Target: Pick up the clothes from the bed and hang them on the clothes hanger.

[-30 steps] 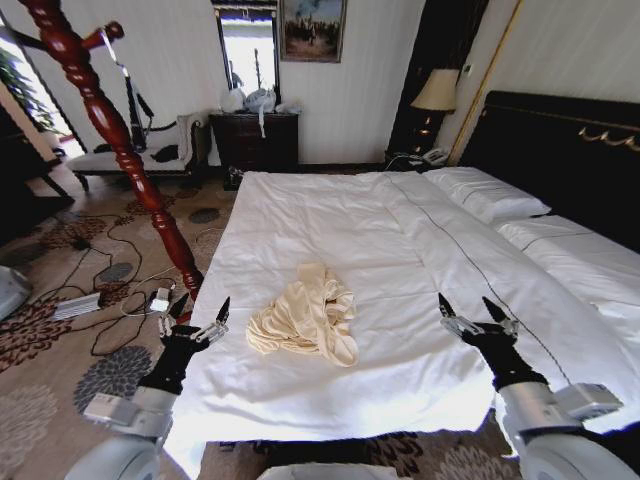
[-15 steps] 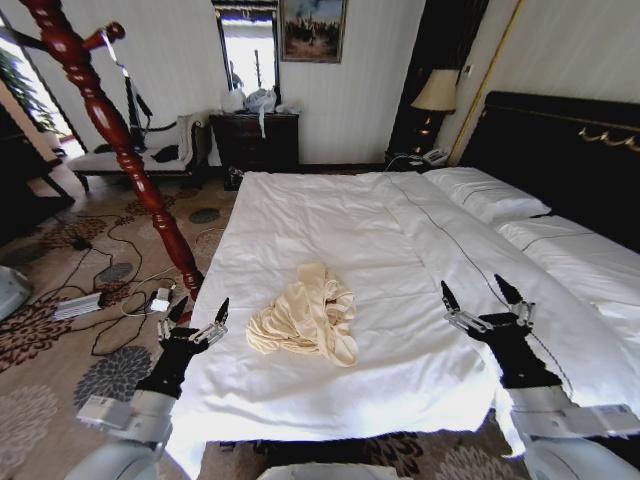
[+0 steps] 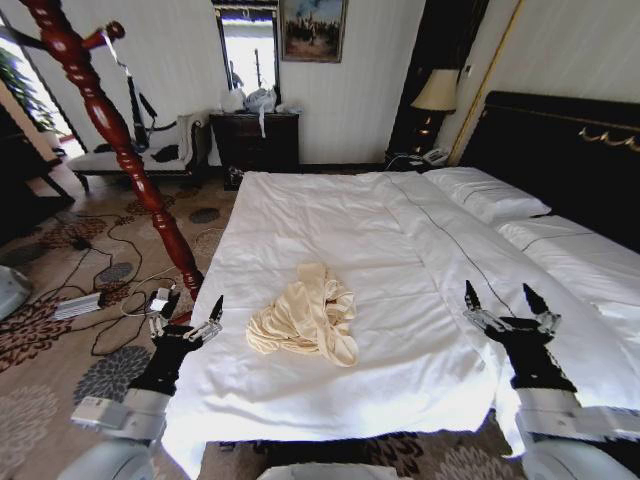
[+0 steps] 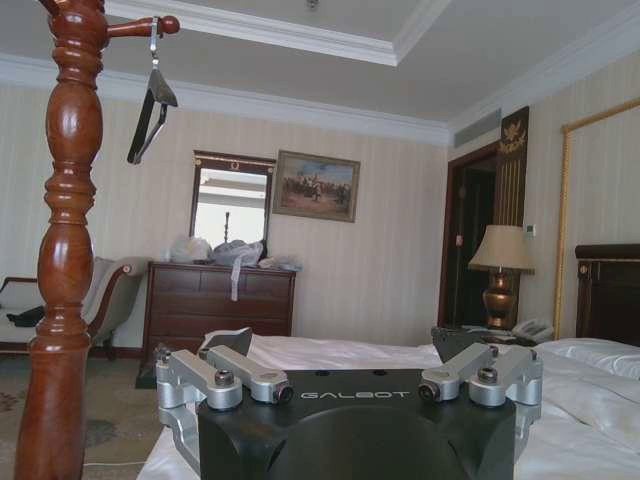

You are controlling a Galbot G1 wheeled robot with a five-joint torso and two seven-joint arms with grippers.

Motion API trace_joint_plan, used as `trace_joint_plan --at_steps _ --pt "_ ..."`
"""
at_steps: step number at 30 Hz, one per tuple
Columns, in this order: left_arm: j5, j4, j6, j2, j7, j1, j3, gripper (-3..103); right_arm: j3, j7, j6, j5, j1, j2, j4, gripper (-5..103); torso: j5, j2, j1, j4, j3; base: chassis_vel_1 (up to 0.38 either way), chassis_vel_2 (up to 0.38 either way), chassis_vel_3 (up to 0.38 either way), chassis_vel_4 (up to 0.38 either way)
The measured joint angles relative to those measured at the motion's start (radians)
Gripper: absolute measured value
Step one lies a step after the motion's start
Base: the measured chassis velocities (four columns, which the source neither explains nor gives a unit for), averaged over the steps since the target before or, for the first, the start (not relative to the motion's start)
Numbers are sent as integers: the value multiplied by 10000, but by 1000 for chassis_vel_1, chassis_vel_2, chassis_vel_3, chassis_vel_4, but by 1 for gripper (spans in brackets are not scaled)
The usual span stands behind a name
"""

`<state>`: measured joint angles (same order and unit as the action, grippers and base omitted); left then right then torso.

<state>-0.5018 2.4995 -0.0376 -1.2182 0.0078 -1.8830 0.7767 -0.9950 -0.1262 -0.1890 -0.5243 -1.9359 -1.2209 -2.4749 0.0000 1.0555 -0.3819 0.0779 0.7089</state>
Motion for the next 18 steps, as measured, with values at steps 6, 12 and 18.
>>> trace_joint_plan --at_steps 6,12,18 --pt "-715 -129 250 171 -36 423 418 100 -247 229 -366 -88 208 297 389 100 2 0 0 -2 0 0 0 0 0" --pt "-2112 -555 762 786 -233 1177 1578 100 -713 221 -523 -279 488 665 854 100 -1 -1 -1 1 1 0 0 0 0" --pt "-2912 -1736 784 1532 -3 1813 2676 100 -1311 222 -754 -372 807 1082 1479 100 -1 -1 -1 0 1 0 0 0 0"
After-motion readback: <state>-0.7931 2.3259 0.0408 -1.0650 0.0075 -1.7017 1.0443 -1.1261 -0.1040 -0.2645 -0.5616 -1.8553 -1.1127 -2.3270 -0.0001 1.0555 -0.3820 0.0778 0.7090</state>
